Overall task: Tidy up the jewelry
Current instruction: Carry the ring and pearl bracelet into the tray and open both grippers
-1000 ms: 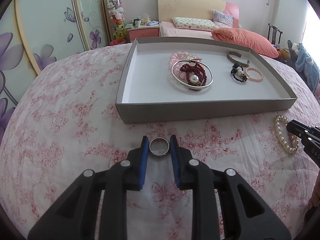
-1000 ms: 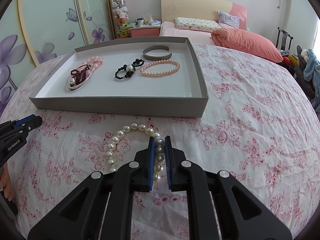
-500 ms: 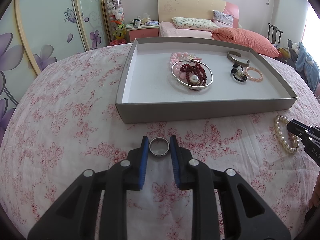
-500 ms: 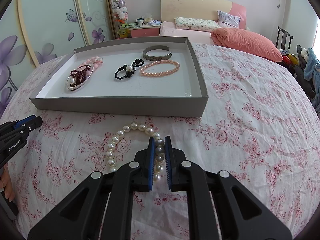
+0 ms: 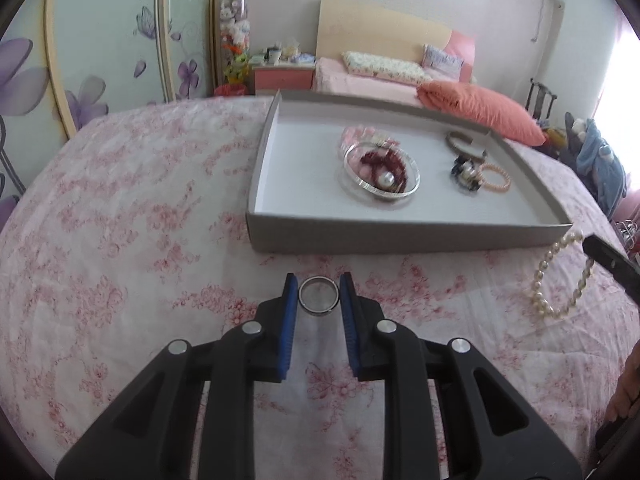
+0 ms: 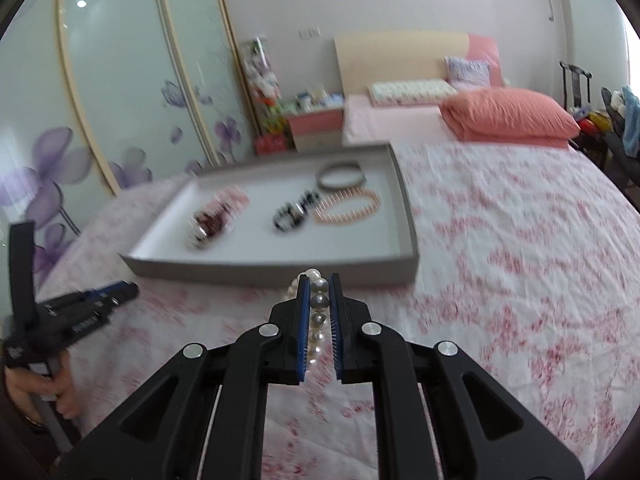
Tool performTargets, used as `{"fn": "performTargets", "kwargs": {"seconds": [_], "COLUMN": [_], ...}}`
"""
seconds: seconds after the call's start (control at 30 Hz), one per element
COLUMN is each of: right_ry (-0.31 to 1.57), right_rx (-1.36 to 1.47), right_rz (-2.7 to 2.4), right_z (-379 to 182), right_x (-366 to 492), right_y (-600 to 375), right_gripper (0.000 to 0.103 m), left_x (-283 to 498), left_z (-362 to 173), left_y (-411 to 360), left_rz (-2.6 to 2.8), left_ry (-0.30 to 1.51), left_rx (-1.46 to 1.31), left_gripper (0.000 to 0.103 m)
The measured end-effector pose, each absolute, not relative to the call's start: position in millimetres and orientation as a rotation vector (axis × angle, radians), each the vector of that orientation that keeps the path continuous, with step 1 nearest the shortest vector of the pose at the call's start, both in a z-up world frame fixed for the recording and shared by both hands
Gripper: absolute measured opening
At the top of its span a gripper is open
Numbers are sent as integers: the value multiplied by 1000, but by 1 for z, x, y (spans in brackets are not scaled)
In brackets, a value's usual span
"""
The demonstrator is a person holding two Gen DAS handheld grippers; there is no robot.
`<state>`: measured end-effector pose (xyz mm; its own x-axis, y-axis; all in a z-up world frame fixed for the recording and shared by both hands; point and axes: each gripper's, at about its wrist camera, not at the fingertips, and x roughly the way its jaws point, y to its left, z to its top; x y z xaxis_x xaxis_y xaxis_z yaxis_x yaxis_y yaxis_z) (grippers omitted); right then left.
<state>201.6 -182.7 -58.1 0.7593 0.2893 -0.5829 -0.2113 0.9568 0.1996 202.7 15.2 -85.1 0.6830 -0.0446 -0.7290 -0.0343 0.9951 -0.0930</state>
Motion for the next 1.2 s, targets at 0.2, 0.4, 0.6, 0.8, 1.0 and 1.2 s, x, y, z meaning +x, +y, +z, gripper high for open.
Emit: {"fn": "performTargets", "kwargs": {"seconds": [0.2, 0.4, 0.6, 0.8, 1.0, 1.2], "right_ry": [562, 493, 401, 323, 310, 354], "right_rx": [135, 163, 126, 141, 123, 123], "right_rz": [311, 346, 350, 348, 357, 343], "right_z": [-26, -1, 22, 38, 39, 26], "right_x": [201, 201, 202, 207, 219, 242], "right_y": [-179, -179, -171, -168, -158, -155], "right_gripper": [10, 10, 10, 10, 10, 10], "left_x": [187, 183, 183, 194, 213, 238], "left_z": [-56, -25, 7, 23, 21, 6], "left_y": [-1, -15, -30, -43, -49, -45], "left_rz": [-10, 18, 54, 48, 35, 27], "left_ry": [679, 555, 415, 354, 366, 408], "left_rx": [-37, 8, 51, 69, 64, 53], "left_gripper": [22, 22, 22, 22, 22, 22]}}
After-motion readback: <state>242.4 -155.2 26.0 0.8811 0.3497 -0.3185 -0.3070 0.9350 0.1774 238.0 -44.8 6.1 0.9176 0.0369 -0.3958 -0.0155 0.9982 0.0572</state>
